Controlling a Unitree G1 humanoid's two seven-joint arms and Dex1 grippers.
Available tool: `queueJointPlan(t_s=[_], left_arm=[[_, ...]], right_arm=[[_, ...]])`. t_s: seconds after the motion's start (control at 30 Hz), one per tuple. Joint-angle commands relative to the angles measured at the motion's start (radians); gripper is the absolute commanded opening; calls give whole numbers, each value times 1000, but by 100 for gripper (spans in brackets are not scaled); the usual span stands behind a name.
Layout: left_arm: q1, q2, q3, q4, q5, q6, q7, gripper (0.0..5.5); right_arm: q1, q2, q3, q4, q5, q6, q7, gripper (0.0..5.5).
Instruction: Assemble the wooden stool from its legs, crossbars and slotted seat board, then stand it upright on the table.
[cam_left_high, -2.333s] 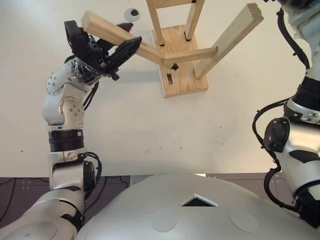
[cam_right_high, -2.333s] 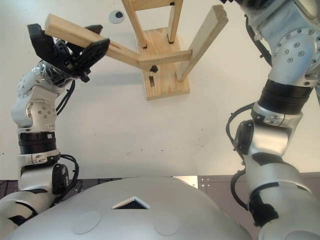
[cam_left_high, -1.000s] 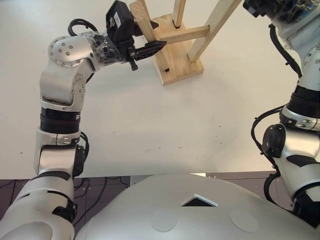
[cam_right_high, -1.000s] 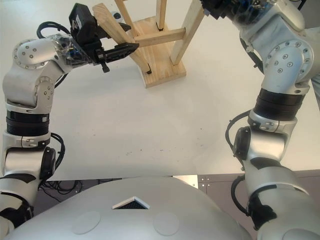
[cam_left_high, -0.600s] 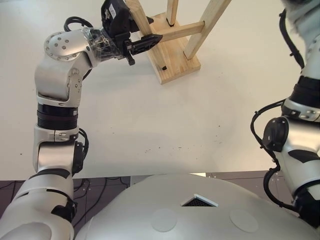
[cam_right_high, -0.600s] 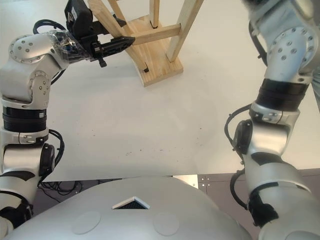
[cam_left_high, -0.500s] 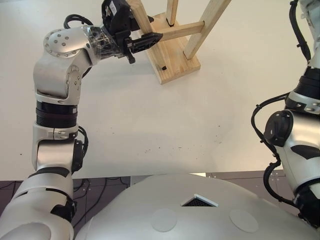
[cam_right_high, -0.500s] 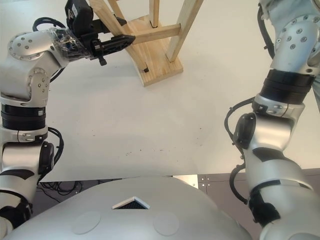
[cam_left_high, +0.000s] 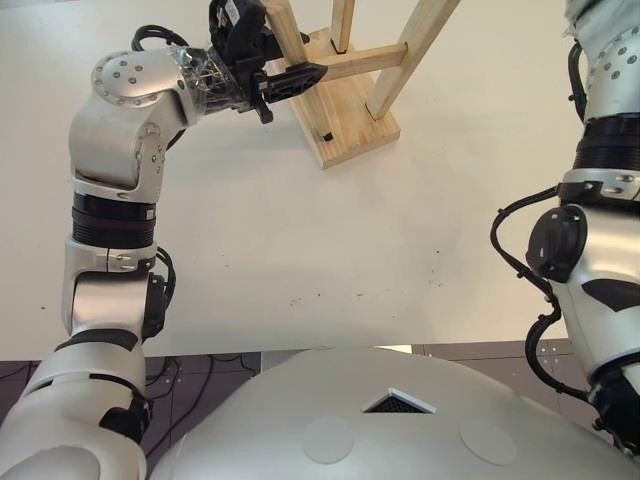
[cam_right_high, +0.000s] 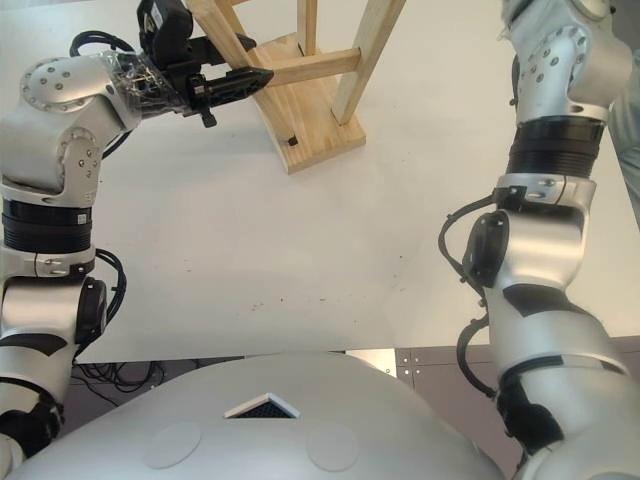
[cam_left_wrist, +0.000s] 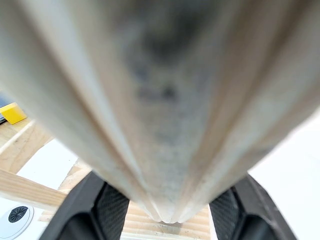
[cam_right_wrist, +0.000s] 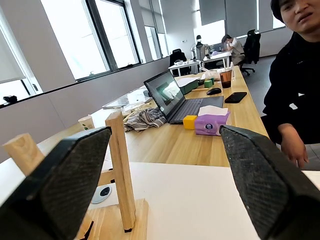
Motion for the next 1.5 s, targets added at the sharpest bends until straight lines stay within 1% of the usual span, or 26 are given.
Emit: queueJointPlan(t_s=[0.03, 0.13, 0.23, 0.33, 0.47, 0.63, 0.73, 0.87, 1.0, 1.03, 1.27, 1.5], left_arm=[[88, 33, -64, 125, 90, 90, 39, 203], [85, 32, -65, 153, 91, 80, 42, 203], [87, 36, -66, 164, 88, 75, 42, 203], [88, 37, -63, 173, 87, 71, 44, 203], [90, 33, -68, 174, 85, 70, 48, 203], [87, 30, -73, 175, 86, 67, 46, 203], [84, 28, -75, 175, 86, 64, 46, 203], [84, 27, -74, 174, 85, 62, 46, 203], [86, 30, -74, 179, 89, 57, 49, 203], [86, 31, -74, 179, 90, 57, 50, 203], [88, 37, -83, 173, 99, 55, 52, 203], [75, 36, -109, 153, 108, 58, 50, 203]], right_arm=[[-3, 19, -12, -27, 52, 113, 53, 402], [-12, 29, -86, -47, 159, 236, 61, 402], [-3, 15, -111, -92, 216, 332, 63, 402], [50, 7, -68, -190, 216, 389, 76, 402], [105, 20, -10, -245, 172, 380, 79, 402], [137, 30, 56, -254, 103, 338, 74, 402], [137, 39, 55, -225, 85, 322, 60, 402], [136, 53, 35, -228, 91, 318, 58, 336], [153, 63, 47, -281, 98, 332, 65, 272], [160, 64, 55, -297, 96, 339, 62, 249], [221, 75, 121, -399, 62, 356, 43, 135], [268, 94, 168, -487, 57, 378, 27, 120]])
